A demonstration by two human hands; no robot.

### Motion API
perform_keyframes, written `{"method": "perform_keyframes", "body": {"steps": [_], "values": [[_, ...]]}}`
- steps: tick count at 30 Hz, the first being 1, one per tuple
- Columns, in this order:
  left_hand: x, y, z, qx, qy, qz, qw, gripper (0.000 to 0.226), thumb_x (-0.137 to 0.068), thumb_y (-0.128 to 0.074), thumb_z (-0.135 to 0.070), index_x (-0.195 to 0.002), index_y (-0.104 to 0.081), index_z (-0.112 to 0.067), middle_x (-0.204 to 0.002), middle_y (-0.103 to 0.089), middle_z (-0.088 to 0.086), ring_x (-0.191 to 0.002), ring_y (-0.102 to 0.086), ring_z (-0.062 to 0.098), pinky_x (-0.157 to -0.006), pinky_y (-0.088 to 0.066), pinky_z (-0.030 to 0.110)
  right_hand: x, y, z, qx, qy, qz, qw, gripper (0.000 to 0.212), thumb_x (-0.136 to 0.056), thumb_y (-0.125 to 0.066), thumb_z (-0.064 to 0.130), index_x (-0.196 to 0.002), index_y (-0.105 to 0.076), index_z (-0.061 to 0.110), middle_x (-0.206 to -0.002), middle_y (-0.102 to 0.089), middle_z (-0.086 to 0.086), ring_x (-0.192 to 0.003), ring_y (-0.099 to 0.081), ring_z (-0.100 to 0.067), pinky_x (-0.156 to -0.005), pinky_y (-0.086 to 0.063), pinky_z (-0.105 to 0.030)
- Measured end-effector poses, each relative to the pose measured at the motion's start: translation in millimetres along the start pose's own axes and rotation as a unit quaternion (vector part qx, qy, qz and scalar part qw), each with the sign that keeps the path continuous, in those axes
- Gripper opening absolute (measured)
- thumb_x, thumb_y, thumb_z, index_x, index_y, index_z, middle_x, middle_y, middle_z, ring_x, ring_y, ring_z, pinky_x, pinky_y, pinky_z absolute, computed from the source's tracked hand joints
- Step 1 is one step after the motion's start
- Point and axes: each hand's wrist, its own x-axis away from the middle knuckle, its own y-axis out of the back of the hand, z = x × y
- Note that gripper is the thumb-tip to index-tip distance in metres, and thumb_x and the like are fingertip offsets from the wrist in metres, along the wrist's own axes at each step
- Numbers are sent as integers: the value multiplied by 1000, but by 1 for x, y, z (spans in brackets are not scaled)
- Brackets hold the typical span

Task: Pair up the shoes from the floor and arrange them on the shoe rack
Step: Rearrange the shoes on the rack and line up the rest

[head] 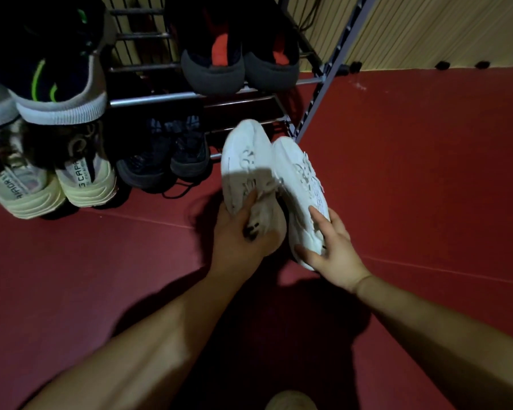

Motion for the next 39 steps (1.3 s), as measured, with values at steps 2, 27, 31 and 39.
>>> {"method": "perform_keyframes", "body": {"steps": [2,27,31,39], "values": [[-23,1,-5,-24,22,-15,999,75,-57,-62,-55,-129,-43,-55,-136,-43,-4,-123,-46,8,-104,-40,27,-12,2,3,3,16,-2,1000,91,-64,-57,62,-145,-32,27,-150,-23,-7,-133,-34,-28,-111,-30,-42],[-147,31,2,-620,-74,121,771,121,-63,-67,-69,-150,-9,-9,-153,-8,26,-142,-4,44,-115,8,46,-156,-4,58,209,148,-106,961,70,-70,-57,48,-130,-53,12,-145,-30,-29,-112,-46,-49,-89,-44,-47],[-165,14,-3,-622,-59,85,776,118,-64,-58,-77,-148,-16,-5,-147,-28,16,-133,-29,37,-115,-10,44,-194,12,56,164,119,-60,977,53,-81,-58,45,-129,-45,27,-145,-34,-15,-122,-41,-37,-99,-40,-48],[-185,43,11,-479,-78,162,859,91,-71,-59,-66,-146,-31,-23,-134,-48,18,-120,-44,38,-104,-34,35,-161,-24,33,122,134,-85,980,55,-85,-54,32,-136,-48,10,-137,-43,-27,-120,-44,-43,-96,-43,-57]]}}
